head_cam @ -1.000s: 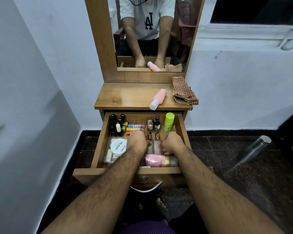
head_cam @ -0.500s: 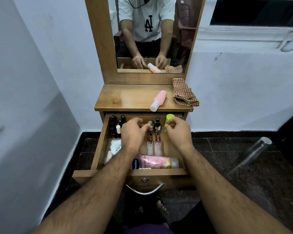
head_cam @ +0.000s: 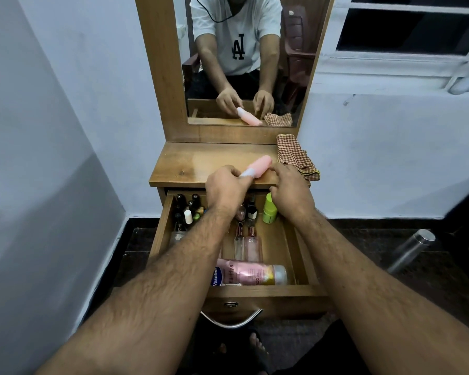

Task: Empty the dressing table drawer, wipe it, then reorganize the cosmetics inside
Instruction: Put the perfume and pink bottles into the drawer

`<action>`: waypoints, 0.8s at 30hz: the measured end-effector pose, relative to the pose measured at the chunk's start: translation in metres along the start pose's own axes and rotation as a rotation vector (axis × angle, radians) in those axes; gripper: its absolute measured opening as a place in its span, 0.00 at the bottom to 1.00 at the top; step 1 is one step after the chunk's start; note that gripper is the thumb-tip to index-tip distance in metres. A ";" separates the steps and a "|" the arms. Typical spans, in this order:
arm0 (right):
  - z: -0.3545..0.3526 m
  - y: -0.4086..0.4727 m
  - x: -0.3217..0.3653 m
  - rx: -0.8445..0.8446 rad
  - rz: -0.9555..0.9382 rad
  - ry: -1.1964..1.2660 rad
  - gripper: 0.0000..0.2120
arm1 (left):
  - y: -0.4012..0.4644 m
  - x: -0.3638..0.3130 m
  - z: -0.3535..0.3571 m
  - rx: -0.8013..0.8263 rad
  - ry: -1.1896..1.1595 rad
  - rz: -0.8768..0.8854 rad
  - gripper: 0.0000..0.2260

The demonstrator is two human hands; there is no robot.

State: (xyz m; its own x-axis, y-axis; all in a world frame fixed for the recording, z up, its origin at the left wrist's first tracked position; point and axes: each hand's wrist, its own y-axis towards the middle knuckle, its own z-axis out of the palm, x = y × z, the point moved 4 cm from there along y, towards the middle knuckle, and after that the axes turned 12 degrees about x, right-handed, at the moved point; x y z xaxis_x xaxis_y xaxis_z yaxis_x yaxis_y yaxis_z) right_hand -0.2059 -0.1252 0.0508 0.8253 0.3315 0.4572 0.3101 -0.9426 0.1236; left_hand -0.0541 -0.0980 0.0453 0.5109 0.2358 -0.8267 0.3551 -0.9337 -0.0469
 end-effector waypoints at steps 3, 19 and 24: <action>-0.006 0.002 0.001 -0.020 -0.024 -0.058 0.27 | -0.005 -0.004 -0.009 -0.020 -0.056 0.034 0.10; -0.003 -0.042 -0.002 0.154 0.060 0.141 0.09 | -0.052 0.019 -0.001 0.167 -0.326 0.067 0.14; 0.031 -0.066 -0.021 0.342 0.367 -0.024 0.10 | -0.066 0.058 0.036 0.353 0.117 0.018 0.05</action>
State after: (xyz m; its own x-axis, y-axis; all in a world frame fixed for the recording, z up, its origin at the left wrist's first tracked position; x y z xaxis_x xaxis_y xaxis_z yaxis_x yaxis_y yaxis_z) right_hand -0.2291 -0.0682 0.0053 0.9184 -0.0146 0.3954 0.1312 -0.9315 -0.3393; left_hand -0.0755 -0.0323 -0.0198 0.6082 0.2291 -0.7600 0.0637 -0.9684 -0.2410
